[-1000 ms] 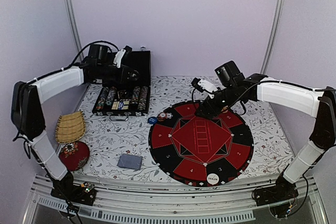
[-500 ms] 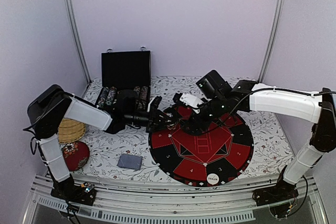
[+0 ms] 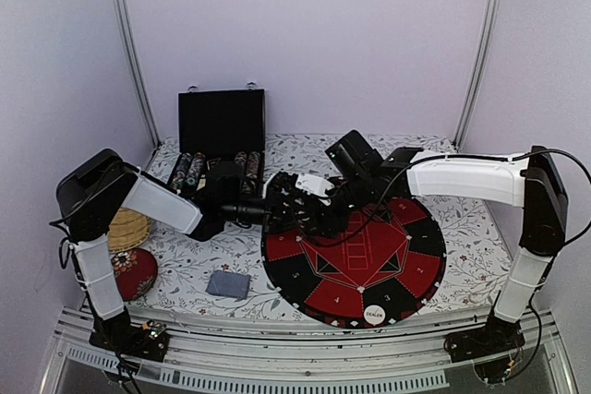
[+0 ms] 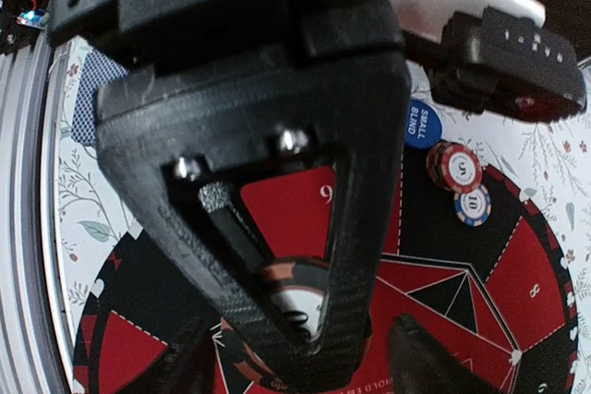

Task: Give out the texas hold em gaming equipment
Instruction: Pass from the left arm to the right

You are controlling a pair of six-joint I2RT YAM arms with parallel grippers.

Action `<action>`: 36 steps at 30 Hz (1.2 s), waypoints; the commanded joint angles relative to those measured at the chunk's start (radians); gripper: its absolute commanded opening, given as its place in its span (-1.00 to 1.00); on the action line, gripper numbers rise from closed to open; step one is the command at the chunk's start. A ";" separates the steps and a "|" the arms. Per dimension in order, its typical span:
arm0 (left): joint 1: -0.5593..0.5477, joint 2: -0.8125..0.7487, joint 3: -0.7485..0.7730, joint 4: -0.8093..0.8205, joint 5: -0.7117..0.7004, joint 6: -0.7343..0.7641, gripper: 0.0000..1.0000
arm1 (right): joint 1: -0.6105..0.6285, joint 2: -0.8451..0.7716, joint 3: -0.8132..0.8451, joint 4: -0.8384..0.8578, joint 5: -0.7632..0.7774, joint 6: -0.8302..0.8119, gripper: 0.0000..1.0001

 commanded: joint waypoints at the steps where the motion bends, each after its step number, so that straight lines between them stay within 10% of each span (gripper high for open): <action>1: -0.010 -0.022 -0.001 0.044 0.016 0.010 -1.00 | -0.002 0.035 0.049 0.045 -0.030 -0.039 0.09; 12: -0.009 -0.031 0.006 0.038 0.018 0.025 -1.00 | -0.002 0.094 0.081 0.013 0.025 -0.039 0.14; 22: -0.009 -0.015 0.002 0.057 0.023 0.012 -1.00 | 0.000 0.066 0.075 0.021 0.020 -0.040 -0.84; 26: -0.007 -0.002 0.008 0.072 0.032 0.008 -1.00 | 0.003 0.059 0.074 0.015 0.023 -0.041 -0.94; 36: -0.007 -0.017 0.019 0.041 0.028 0.050 -0.43 | 0.003 0.057 0.075 0.012 0.012 -0.042 -0.95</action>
